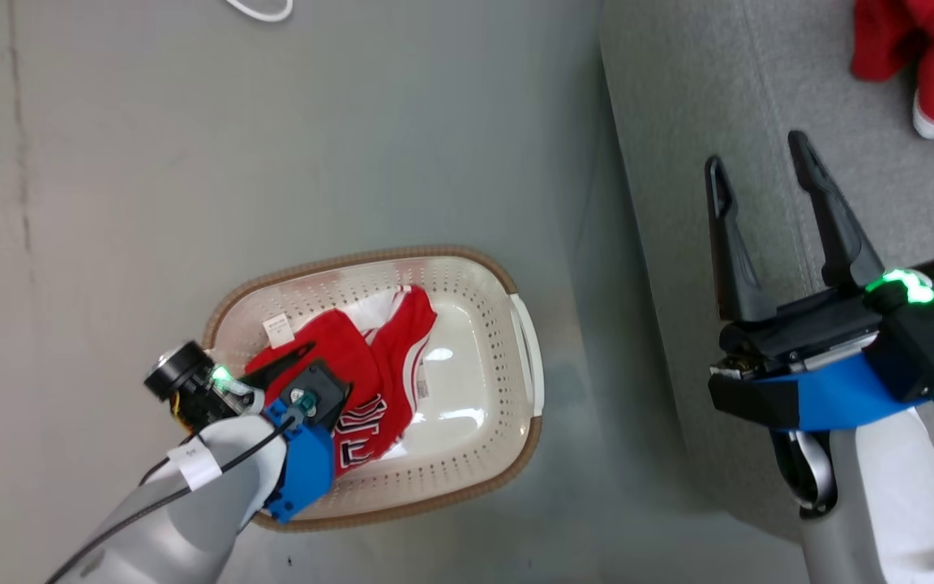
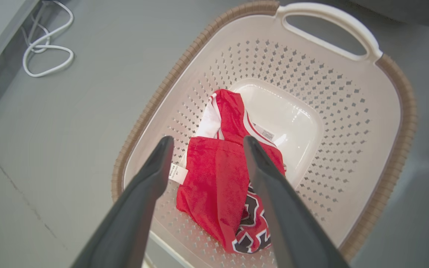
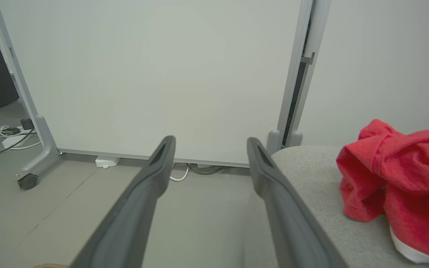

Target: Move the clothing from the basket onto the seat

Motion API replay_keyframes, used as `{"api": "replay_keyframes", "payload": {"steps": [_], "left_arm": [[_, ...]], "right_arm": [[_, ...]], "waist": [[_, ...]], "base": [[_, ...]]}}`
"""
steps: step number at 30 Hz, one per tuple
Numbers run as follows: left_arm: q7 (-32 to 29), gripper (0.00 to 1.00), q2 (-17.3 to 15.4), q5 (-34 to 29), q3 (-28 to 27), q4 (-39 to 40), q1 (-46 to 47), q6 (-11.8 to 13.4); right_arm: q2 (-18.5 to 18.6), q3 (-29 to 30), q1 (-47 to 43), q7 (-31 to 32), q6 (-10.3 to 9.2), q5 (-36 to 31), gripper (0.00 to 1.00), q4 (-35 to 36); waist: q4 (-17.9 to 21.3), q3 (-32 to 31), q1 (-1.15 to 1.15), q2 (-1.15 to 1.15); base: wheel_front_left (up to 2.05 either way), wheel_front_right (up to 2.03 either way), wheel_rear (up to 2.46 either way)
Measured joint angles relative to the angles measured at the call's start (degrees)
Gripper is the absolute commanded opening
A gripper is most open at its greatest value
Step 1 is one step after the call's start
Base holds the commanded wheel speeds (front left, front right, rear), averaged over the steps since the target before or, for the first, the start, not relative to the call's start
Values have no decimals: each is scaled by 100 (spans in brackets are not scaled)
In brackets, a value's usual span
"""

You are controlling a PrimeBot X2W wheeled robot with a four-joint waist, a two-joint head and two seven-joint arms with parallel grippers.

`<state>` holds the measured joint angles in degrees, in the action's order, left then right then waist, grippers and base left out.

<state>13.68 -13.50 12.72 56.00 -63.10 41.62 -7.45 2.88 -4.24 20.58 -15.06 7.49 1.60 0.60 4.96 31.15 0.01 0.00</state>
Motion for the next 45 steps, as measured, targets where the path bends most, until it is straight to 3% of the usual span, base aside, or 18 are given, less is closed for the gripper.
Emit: {"api": "replay_keyframes", "payload": {"steps": [9,14,23,36,37,38,39,40,45], "left_arm": [[-504,100,-176,365,1262,-469,438,0],[-950,100,-242,450,1642,-498,577,0],[-1737,100,-346,42,1729,-495,690,0],[-2053,100,-389,-368,1730,-512,932,0],[-2065,93,-387,-406,1731,-523,937,0],[-2065,44,-387,-431,1731,-536,947,0],[-2064,9,-385,-427,1733,-544,967,0],[-2059,0,-385,-435,1733,-547,989,0],[-1993,0,-360,-445,1731,-570,1007,0]], "right_arm": [[0,-31,300,0,0,-3,100,176],[-1,-27,416,0,0,5,100,234],[-1,-12,514,0,0,15,100,358],[-1,86,575,0,0,-4,100,578],[0,86,576,0,0,-5,100,586],[0,88,576,0,0,-7,100,595],[0,93,576,0,0,-8,100,600],[0,97,576,0,0,-12,100,602],[0,112,576,0,0,-13,100,592]], "waist": [[137,776,0,0],[154,1097,0,0],[231,1535,-1,0],[287,2064,-1,0],[290,2082,-1,0],[293,2095,-1,0],[294,2104,-1,0],[295,2111,-1,0],[292,2076,-1,0]], "base": [[0,0,0],[0,0,0],[0,0,0],[0,0,0],[0,0,0],[0,0,0],[0,0,0],[0,0,0],[0,0,0]]}}
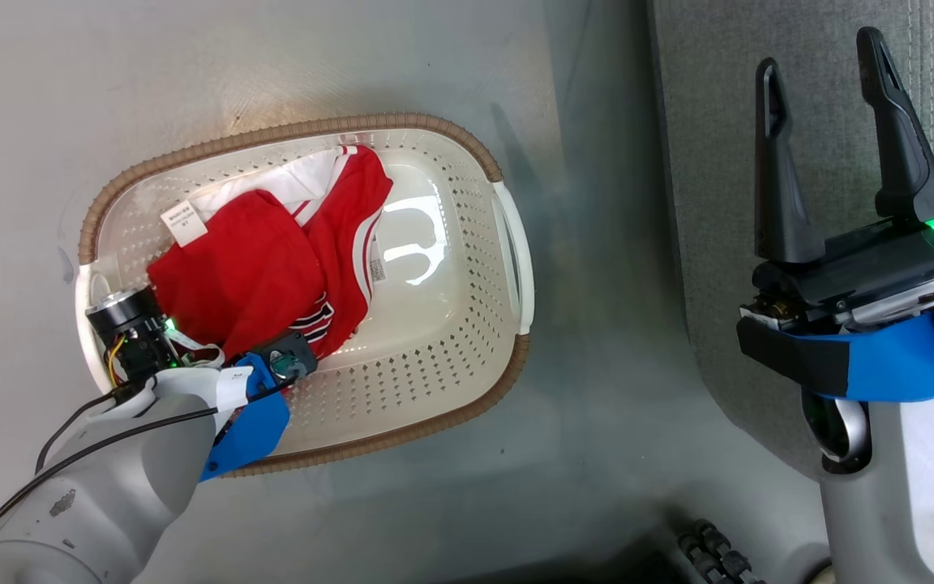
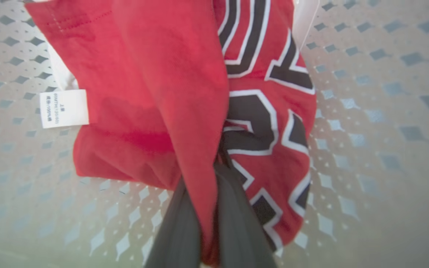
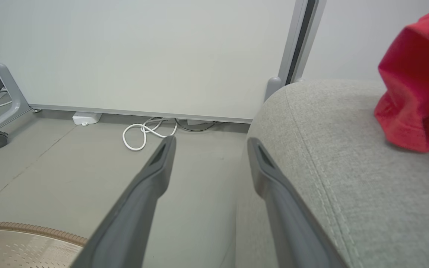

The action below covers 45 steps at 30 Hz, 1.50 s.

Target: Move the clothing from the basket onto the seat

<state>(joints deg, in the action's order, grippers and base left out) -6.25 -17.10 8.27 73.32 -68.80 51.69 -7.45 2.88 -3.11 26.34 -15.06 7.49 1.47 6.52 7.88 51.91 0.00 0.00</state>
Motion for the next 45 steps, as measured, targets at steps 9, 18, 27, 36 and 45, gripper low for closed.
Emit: {"api": "replay_keyframes", "payload": {"steps": [9,18,27,36,45], "left_arm": [[291,0,137,27,0,75,-54,0],[797,0,372,322,2,237,-243,0],[1256,0,639,726,2,492,-460,0],[1804,0,811,1770,4,759,-686,0],[2106,0,826,2414,-30,1037,-723,0]], "right_arm": [[0,-8,3,0,0,12,100,-85],[0,19,-77,0,0,21,100,-285],[0,93,-352,0,0,15,100,-499],[-1,193,-770,0,0,-63,100,-715],[-1,289,-1179,0,0,-103,100,-893]], "waist": [[-35,-286,0,0],[-168,-893,0,0],[-356,-1714,-1,0],[-612,-2588,-2,-1],[-865,-3391,-1,-1]], "base": [[0,0,0],[0,0,0],[0,0,0],[0,0,0],[0,0,0]]}}
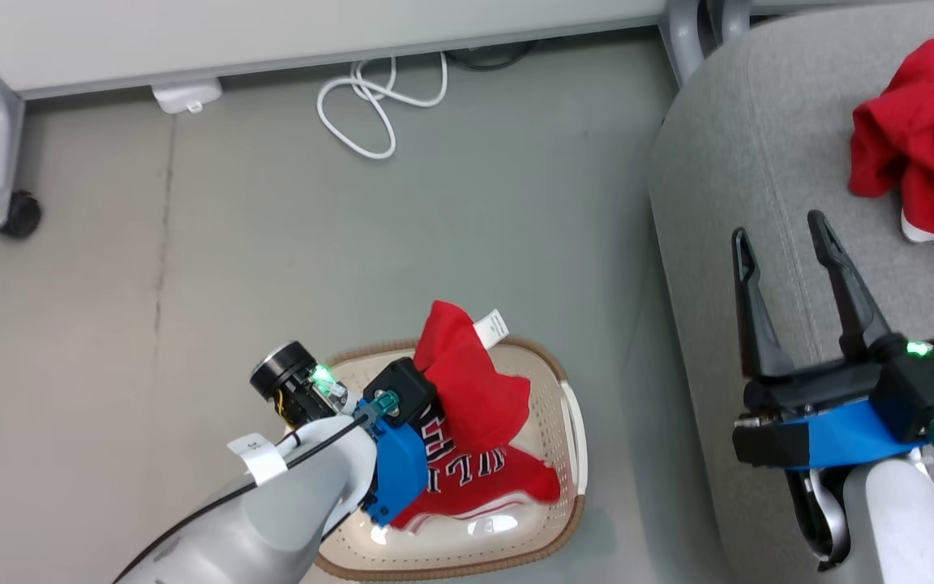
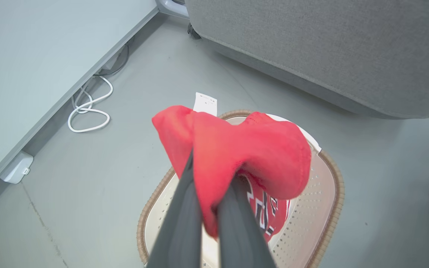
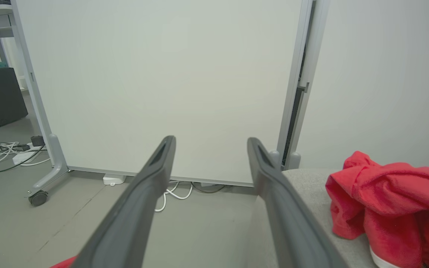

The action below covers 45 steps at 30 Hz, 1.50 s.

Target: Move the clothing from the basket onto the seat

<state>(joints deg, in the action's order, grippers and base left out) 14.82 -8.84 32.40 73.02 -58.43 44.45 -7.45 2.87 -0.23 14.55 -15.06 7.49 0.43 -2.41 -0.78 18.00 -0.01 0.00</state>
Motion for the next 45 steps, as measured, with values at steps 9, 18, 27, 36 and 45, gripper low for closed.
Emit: {"api": "replay_keyframes", "payload": {"steps": [9,18,27,36,45], "left_arm": [[15,0,-171,31,-844,996,-105,100],[16,0,-369,-293,-1897,2226,-298,331],[16,0,-385,-639,-2427,3067,-245,389],[18,0,-348,-780,-2604,3633,-23,487],[15,0,-338,-794,-2570,3823,8,526]], "right_arm": [[-1,26,-358,0,0,2,100,-145],[-1,16,-584,0,0,30,100,-203],[-1,-38,-689,0,0,127,100,-242],[-1,-78,-805,0,0,215,100,-248],[-1,-119,-812,0,0,236,100,-178]], "waist": [[-151,-677,0,0],[-209,-1076,0,0],[-213,-1322,1,0],[-194,-1446,0,0],[-213,-1402,1,0]], "base": [[0,0,0],[0,0,0],[0,0,0],[0,0,0],[0,0,0]]}}
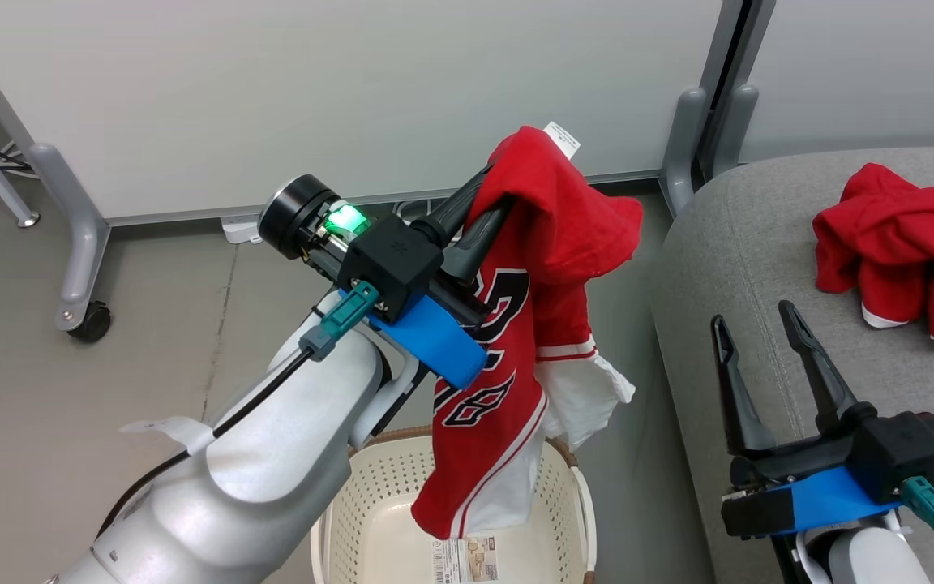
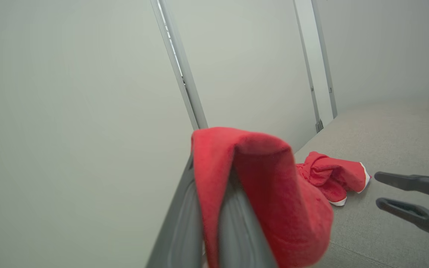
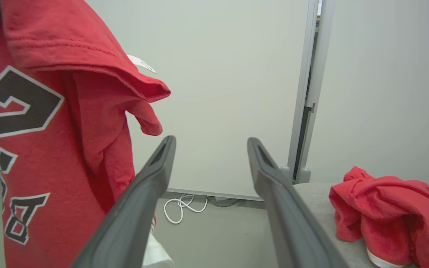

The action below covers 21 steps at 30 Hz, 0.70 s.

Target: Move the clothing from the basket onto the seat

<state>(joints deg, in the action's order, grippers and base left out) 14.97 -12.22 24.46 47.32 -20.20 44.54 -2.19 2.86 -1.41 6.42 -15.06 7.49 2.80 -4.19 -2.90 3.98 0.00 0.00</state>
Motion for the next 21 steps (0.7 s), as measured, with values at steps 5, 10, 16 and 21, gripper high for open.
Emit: {"api": "replay_keyframes", "payload": {"steps": [5,10,16,21], "left_arm": [[0,0,-1,9,18,21,1,15],[0,0,-5,22,22,22,1,31],[0,0,21,24,64,47,1,37],[1,0,96,3,140,131,1,36]], "right_arm": [[0,-198,15,0,0,-4,100,19],[0,-555,71,0,0,-21,100,23],[1,-994,227,0,0,-47,100,-115],[86,-1240,552,0,0,-44,100,-289]], "waist": [[-13,-9,0,0],[-26,-32,0,0],[-64,-38,0,0],[-147,-20,0,0]], "base": [[0,0,0],[0,0,0],[0,0,0],[0,0,0]]}}
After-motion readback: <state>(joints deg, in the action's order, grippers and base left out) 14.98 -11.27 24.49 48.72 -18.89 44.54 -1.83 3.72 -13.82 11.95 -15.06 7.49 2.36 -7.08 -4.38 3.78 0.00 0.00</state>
